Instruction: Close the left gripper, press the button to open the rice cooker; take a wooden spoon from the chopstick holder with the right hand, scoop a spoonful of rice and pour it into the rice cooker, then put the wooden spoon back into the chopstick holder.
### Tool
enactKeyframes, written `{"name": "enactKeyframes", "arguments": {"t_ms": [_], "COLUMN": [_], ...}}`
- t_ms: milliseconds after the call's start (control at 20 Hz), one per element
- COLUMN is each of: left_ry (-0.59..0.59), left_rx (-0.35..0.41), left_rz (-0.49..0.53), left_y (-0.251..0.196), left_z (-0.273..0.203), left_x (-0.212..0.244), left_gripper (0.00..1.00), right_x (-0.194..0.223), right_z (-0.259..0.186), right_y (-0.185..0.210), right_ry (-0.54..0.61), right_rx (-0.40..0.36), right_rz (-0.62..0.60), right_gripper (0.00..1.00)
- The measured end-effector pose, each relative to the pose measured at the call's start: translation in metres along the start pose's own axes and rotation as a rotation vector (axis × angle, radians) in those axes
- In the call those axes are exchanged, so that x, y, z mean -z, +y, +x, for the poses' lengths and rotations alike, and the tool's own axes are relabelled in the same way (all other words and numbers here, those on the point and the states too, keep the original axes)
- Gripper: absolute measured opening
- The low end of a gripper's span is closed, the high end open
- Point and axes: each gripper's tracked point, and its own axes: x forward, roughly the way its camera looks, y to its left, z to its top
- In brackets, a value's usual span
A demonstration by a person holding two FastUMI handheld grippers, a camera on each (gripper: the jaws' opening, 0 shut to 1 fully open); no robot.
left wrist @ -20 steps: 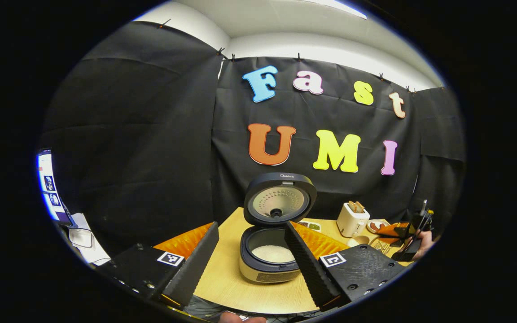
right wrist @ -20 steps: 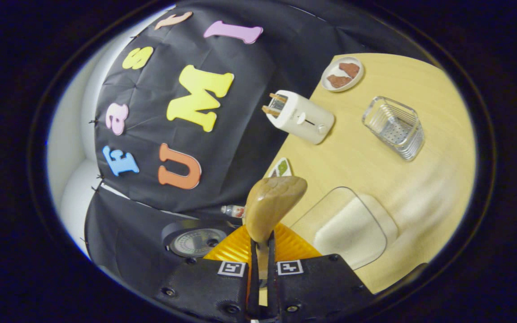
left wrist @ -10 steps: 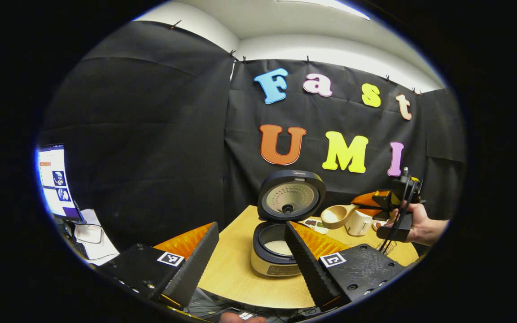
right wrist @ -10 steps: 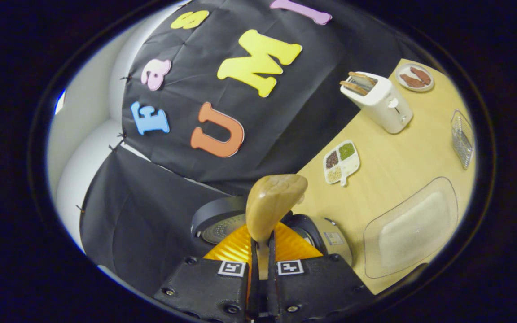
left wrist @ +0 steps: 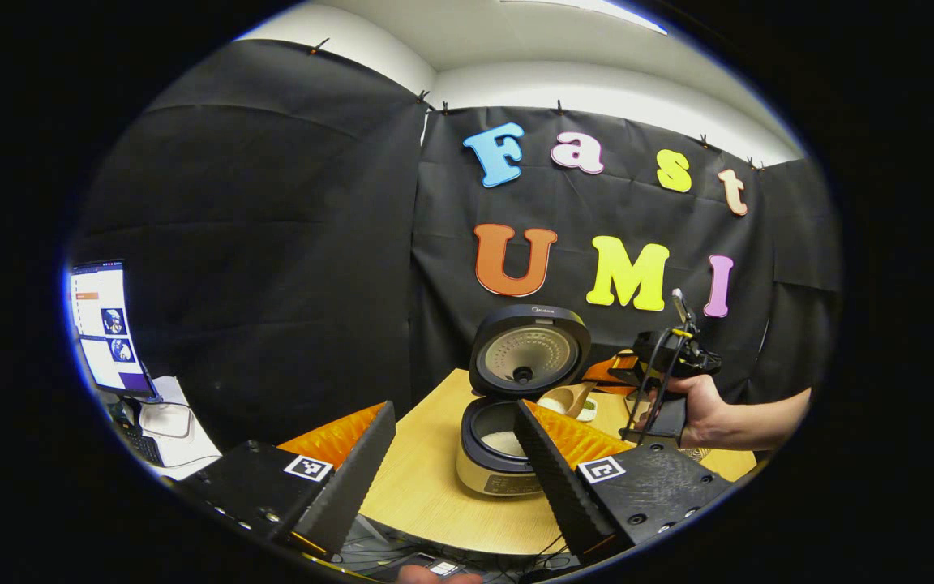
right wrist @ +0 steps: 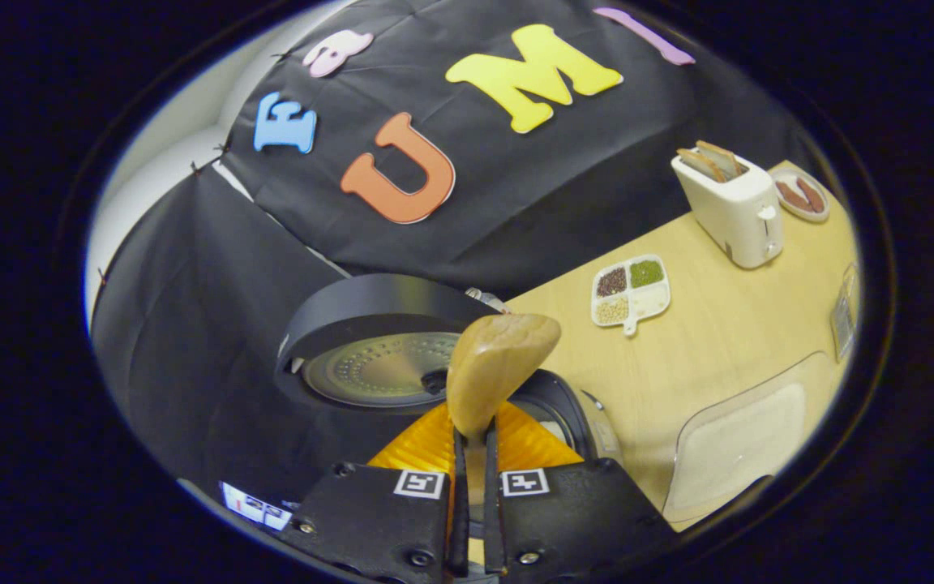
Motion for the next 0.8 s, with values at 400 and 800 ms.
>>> {"name": "enactKeyframes", "arguments": {"t_ms": [400, 800], "left_ry": [0.0, -0.002], "left_rx": [-0.058, -0.11], "left_rz": [-0.057, -0.088], "left_y": [0.018, 0.028], "left_z": [0.003, -0.001], "left_x": [-0.001, -0.003], "left_gripper": [0.95, 0.95], "right_x": [0.001, 0.001], "right_z": [0.015, 0.016], "right_y": [0.022, 0.061], "right_ry": [-0.054, -0.131], "right_rx": [0.028, -0.004], "right_rz": [-0.354, -0.705], "right_gripper": [0.12, 0.12]}}
